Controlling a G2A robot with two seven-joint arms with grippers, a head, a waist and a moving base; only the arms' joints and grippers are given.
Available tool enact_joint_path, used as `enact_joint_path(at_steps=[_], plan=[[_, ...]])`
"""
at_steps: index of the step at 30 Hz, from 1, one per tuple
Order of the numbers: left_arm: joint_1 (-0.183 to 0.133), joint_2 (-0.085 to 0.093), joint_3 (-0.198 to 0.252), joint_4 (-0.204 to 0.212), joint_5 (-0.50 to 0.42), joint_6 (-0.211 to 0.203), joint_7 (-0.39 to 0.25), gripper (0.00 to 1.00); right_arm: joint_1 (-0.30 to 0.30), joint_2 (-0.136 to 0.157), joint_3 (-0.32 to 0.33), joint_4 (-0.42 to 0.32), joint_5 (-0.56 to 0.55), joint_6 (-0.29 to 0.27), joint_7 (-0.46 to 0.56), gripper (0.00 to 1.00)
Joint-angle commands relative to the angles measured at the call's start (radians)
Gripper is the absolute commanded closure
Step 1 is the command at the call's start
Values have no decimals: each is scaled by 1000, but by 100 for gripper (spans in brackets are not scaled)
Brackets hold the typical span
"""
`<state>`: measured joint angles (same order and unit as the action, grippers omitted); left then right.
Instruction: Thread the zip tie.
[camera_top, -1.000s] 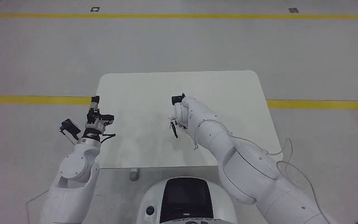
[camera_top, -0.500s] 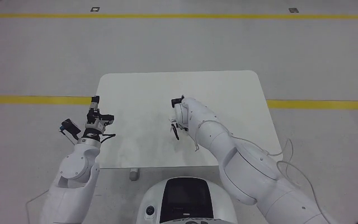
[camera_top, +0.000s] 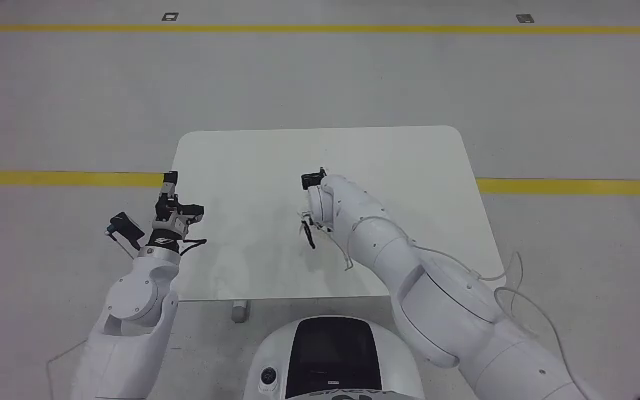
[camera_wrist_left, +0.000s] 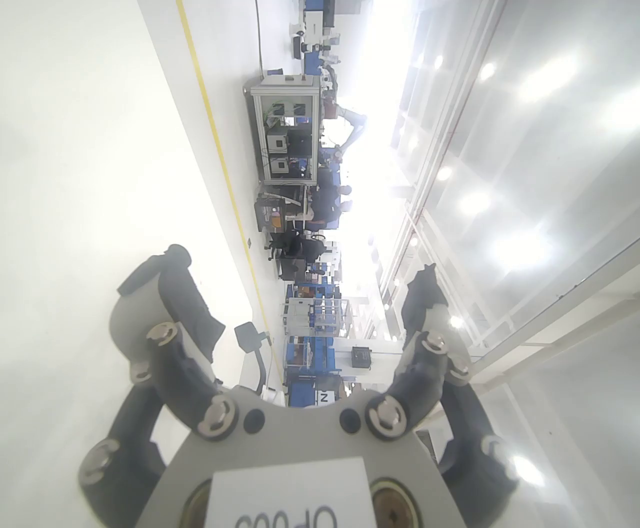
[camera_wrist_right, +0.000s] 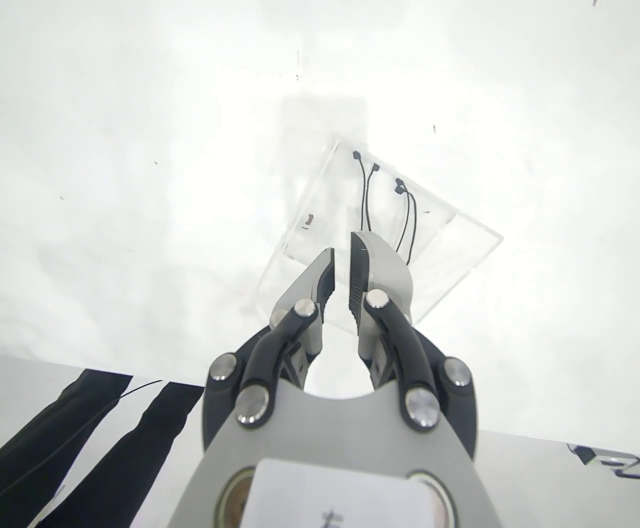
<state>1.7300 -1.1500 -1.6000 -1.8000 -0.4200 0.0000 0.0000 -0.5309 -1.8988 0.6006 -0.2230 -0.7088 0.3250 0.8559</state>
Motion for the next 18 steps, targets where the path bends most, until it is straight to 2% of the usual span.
enact_joint_path(at_steps=[1,3,10,18], plan=[[0,0,0,0,0,0,0,0,-2,0,2,-1,-1,2,-6,91],[0,0,0,0,0,0,0,0,-4,0,8,-2,4,5,-23,88],[0,0,0,0,0,0,0,0,-10,1,23,3,10,12,-65,93],[0,0,0,0,0,0,0,0,-12,-4,31,27,-4,15,-101,87]])
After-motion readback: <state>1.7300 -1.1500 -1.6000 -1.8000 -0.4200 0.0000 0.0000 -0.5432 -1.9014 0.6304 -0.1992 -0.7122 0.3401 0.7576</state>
